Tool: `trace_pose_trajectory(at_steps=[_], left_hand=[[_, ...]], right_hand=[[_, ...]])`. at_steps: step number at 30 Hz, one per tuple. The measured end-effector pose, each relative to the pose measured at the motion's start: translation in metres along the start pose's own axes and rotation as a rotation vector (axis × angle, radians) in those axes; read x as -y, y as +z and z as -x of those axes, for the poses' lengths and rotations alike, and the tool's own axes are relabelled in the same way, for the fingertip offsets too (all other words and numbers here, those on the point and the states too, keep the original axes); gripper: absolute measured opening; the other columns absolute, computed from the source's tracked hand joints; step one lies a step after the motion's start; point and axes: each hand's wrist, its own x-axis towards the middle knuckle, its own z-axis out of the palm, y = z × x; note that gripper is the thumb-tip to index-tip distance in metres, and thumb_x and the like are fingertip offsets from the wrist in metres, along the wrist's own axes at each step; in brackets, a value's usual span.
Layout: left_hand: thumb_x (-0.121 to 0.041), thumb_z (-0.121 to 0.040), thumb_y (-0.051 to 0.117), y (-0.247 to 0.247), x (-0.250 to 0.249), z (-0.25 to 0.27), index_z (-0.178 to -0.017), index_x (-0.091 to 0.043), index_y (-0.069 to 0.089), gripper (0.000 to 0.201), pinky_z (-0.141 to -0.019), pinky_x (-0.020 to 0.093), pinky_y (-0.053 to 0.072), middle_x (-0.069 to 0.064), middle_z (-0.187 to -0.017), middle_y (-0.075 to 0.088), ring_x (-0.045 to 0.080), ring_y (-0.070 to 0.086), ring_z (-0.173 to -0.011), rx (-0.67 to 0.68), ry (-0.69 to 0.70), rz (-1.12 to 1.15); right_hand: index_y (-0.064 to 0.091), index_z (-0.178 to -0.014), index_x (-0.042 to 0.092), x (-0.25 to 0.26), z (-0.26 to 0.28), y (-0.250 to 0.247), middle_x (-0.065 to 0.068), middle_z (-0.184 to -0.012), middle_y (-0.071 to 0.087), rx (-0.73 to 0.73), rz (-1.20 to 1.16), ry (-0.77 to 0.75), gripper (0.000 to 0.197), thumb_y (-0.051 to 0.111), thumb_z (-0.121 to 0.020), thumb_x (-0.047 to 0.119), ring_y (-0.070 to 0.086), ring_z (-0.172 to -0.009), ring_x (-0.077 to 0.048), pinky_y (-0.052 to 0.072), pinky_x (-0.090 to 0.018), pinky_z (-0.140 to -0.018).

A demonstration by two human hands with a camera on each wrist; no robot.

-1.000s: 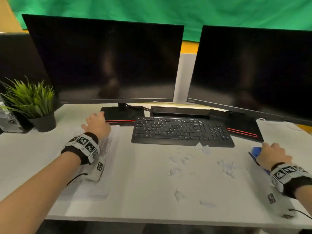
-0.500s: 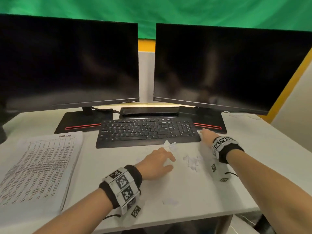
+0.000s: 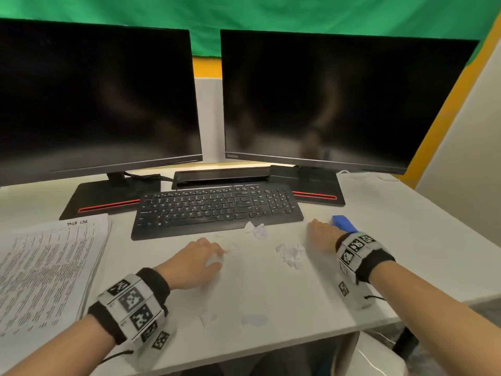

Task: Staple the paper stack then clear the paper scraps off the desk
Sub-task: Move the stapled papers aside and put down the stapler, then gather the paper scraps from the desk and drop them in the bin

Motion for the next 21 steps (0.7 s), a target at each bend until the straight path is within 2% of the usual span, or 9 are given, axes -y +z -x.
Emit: trace_pose_trajectory(at_steps=[3,6,7,8,10,12,16,19,21], left_hand=[[-0.042,-0.096,0.037,0.001,0.005,-0.006,-0.140,-0.018,0.035,0.050,-0.108,0.043,0.033,0.009,-0.144,0.035,0.029,0.034,-0.132,0.000,-0.149,-0.112],[-0.047,-0.095,0.035,0.006,0.009,-0.013,-0.146,-0.015,0.024,0.062,-0.111,0.047,0.030,0.011,-0.153,0.024,0.031,0.025,-0.139,0.001,-0.185,-0.147],[-0.050,-0.094,0.035,0.007,0.011,-0.016,-0.147,-0.014,0.020,0.066,-0.112,0.048,0.028,0.011,-0.155,0.018,0.031,0.021,-0.142,0.016,-0.187,-0.151],[-0.053,-0.094,0.034,0.008,0.013,-0.020,-0.149,-0.014,0.017,0.070,-0.114,0.049,0.026,0.011,-0.158,0.013,0.032,0.016,-0.144,0.034,-0.188,-0.160],[-0.056,-0.093,0.033,0.007,0.013,-0.030,-0.151,-0.014,0.009,0.076,-0.116,0.051,0.022,0.012,-0.160,0.003,0.033,0.008,-0.147,0.070,-0.174,-0.186],[-0.056,-0.093,0.034,0.003,0.005,-0.039,-0.152,-0.013,0.005,0.079,-0.117,0.052,0.019,0.010,-0.161,-0.003,0.032,0.003,-0.148,0.094,-0.130,-0.207],[-0.055,-0.095,0.033,-0.006,-0.012,-0.051,-0.152,-0.006,-0.001,0.083,-0.121,0.042,0.010,0.011,-0.161,-0.008,0.028,-0.002,-0.149,0.176,-0.067,-0.232],[-0.057,-0.094,0.033,-0.007,-0.015,-0.055,-0.151,-0.002,-0.004,0.088,-0.120,0.039,0.012,0.014,-0.160,-0.009,0.025,0.002,-0.149,0.237,-0.090,-0.267],[-0.059,-0.094,0.030,-0.006,-0.018,-0.055,-0.151,-0.003,-0.003,0.087,-0.121,0.041,0.014,0.013,-0.160,-0.011,0.025,0.002,-0.149,0.275,-0.096,-0.291]], right_hand=[[0.036,-0.137,-0.007,0.008,0.026,0.013,-0.024,-0.145,0.035,0.064,0.015,-0.061,0.042,0.034,-0.099,0.012,0.040,-0.132,-0.033,0.032,-0.036,-0.108],[0.049,-0.126,-0.004,0.027,0.048,0.006,-0.022,-0.133,0.049,0.143,-0.006,-0.163,0.037,0.032,-0.099,0.014,0.049,-0.120,-0.034,0.038,-0.033,-0.090],[0.049,-0.127,-0.003,0.033,0.052,0.000,-0.020,-0.133,0.050,0.133,-0.020,-0.195,0.038,0.032,-0.100,0.017,0.050,-0.120,-0.033,0.038,-0.032,-0.090],[0.046,-0.131,-0.001,0.040,0.052,-0.006,-0.019,-0.139,0.046,0.102,-0.033,-0.217,0.040,0.031,-0.100,0.019,0.046,-0.126,-0.031,0.037,-0.033,-0.097],[0.030,-0.145,0.005,0.055,0.048,-0.016,-0.015,-0.156,0.023,0.044,-0.064,-0.283,0.047,0.029,-0.101,0.022,0.026,-0.143,-0.027,0.023,-0.035,-0.114],[0.019,-0.149,0.005,0.076,0.043,-0.021,-0.011,-0.160,0.010,0.056,-0.062,-0.360,0.050,0.027,-0.101,0.020,0.013,-0.148,-0.023,0.014,-0.032,-0.117],[0.015,-0.149,0.003,0.105,0.032,-0.020,-0.016,-0.159,0.008,0.118,-0.018,-0.400,0.057,0.033,-0.100,0.027,0.014,-0.147,-0.026,0.016,-0.033,-0.116],[0.018,-0.147,0.002,0.107,0.038,-0.011,-0.016,-0.159,0.007,0.170,0.052,-0.399,0.059,0.033,-0.099,0.033,0.017,-0.145,-0.028,0.020,-0.039,-0.117],[0.025,-0.143,0.002,0.102,0.047,-0.002,-0.018,-0.155,0.018,0.232,0.072,-0.410,0.054,0.034,-0.098,0.032,0.022,-0.143,-0.031,0.023,-0.041,-0.115]])
